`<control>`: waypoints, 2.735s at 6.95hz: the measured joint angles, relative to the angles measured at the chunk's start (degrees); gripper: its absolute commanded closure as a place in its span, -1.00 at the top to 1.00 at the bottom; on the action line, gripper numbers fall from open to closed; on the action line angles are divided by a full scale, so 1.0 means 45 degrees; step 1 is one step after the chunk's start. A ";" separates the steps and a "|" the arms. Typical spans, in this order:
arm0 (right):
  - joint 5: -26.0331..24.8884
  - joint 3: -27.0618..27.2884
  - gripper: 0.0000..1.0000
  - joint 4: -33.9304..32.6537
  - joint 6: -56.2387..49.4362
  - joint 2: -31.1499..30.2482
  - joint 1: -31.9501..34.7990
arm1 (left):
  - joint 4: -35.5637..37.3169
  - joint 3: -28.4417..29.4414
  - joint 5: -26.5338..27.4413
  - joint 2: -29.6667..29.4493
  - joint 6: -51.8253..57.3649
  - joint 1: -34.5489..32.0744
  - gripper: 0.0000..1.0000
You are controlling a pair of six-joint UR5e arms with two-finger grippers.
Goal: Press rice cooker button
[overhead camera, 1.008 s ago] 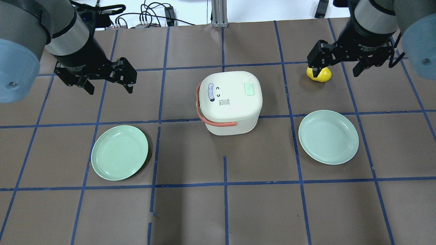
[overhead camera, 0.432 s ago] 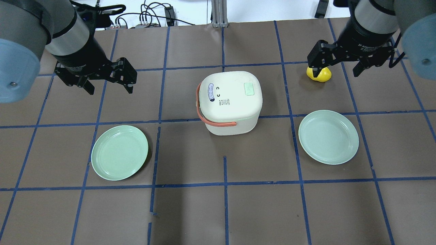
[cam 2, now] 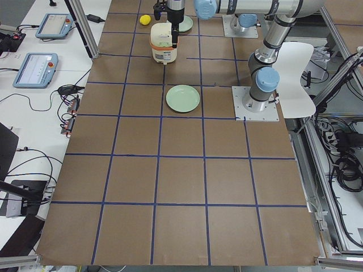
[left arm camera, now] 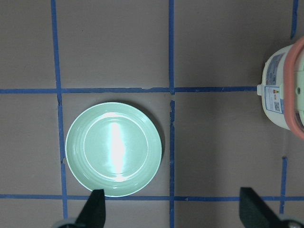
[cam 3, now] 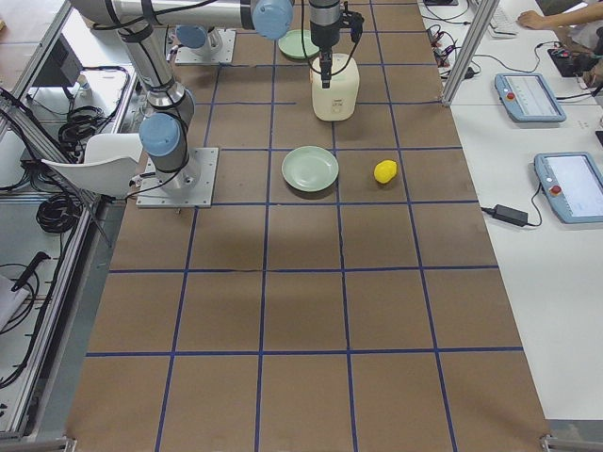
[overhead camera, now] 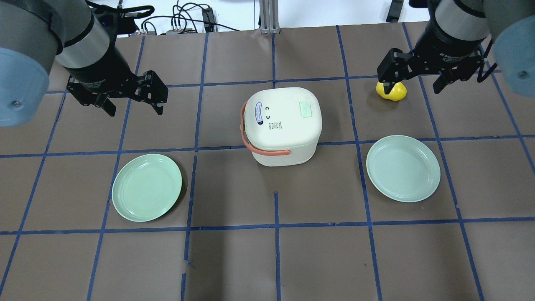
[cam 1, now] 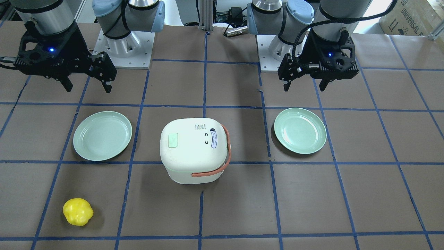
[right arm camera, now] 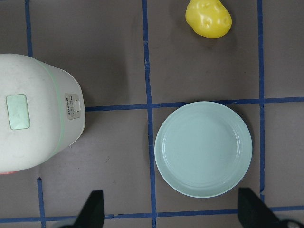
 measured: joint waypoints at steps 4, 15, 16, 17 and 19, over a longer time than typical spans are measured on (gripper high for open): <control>-0.0168 -0.0095 1.00 0.0095 0.0103 -0.0207 0.0061 | 0.0000 0.0000 0.0000 -0.0005 0.0000 0.0000 1.00; 0.1463 -0.0233 -0.88 -0.1223 0.1424 0.0524 0.0375 | 0.0000 0.0000 0.0000 -0.0004 0.0000 0.0000 1.00; 0.1657 -0.0413 -0.88 -0.1337 0.1507 0.0925 0.0794 | 0.0000 0.0000 0.0000 -0.0009 0.0000 0.0000 1.00; 0.1706 -0.0579 -0.88 -0.1720 0.1610 0.1475 0.1457 | 0.0000 0.0000 0.0000 -0.0015 0.0000 0.0000 1.00; 0.1662 -0.0694 -0.88 -0.3295 0.2090 0.2862 0.2689 | 0.0000 0.0000 0.0000 -0.0017 0.0000 0.0000 1.00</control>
